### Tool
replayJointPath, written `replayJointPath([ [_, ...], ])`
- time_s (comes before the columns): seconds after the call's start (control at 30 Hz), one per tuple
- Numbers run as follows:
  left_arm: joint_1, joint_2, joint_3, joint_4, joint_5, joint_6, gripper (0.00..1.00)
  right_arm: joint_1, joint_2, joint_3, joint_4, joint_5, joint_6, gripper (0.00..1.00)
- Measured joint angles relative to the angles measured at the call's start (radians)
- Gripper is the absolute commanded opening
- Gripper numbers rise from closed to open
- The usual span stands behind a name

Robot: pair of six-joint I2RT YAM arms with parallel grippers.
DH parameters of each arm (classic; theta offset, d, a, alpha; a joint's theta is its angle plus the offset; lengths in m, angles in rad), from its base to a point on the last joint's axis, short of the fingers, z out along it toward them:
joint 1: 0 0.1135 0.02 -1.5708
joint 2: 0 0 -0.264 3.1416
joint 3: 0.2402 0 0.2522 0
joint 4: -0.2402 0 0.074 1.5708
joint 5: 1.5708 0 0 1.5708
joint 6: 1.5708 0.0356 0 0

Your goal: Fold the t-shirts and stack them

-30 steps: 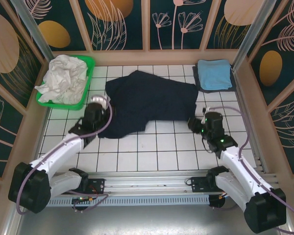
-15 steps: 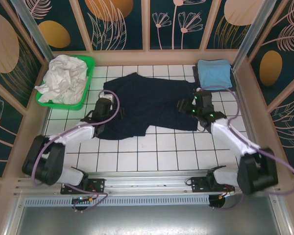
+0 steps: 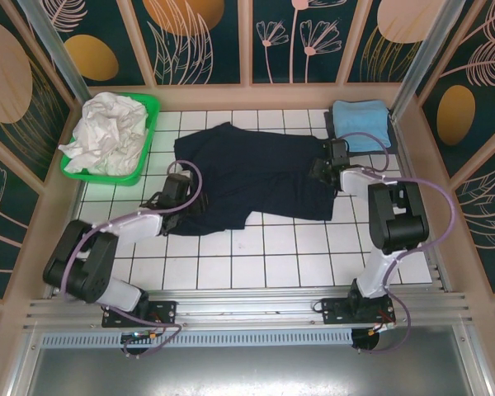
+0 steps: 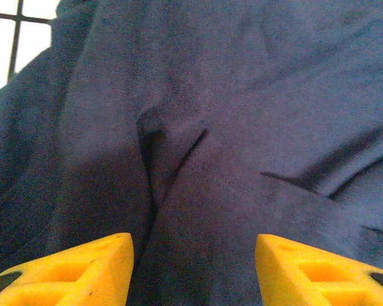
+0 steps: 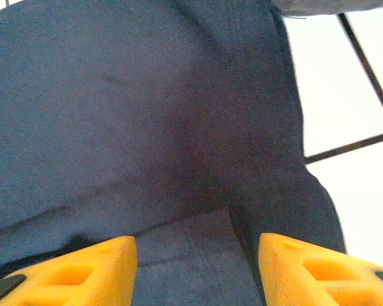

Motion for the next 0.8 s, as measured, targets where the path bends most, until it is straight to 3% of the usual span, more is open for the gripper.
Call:
replayJointPath([
  [0.17,-0.057,-0.114,-0.023,-0.021,0.012,-0.011,0.64,0.006,0.031,0.002,0.007,-0.005,-0.007,0.37],
  [0.2,-0.073,-0.116,-0.018,-0.027,0.019,-0.012,0.72,0.006,0.031,0.002,0.010,-0.005,-0.006,0.36],
  [0.27,-0.102,-0.101,-0.005,-0.035,0.031,-0.005,0.80,0.006,0.031,0.001,0.014,-0.005,-0.010,0.30],
  [0.37,-0.140,-0.051,0.010,-0.033,0.046,-0.002,0.78,0.005,0.031,-0.009,0.022,-0.006,-0.014,0.22],
  [0.47,-0.174,0.004,0.010,-0.029,0.058,-0.002,0.72,0.000,0.031,-0.026,0.027,-0.018,-0.016,0.07],
  [0.57,-0.192,0.042,0.010,-0.016,0.074,-0.009,0.65,-0.012,0.031,-0.032,0.029,-0.050,-0.026,0.00],
  [0.8,-0.195,0.103,0.003,0.015,0.043,-0.049,0.20,-0.026,-0.029,-0.044,0.019,-0.088,-0.025,0.00],
])
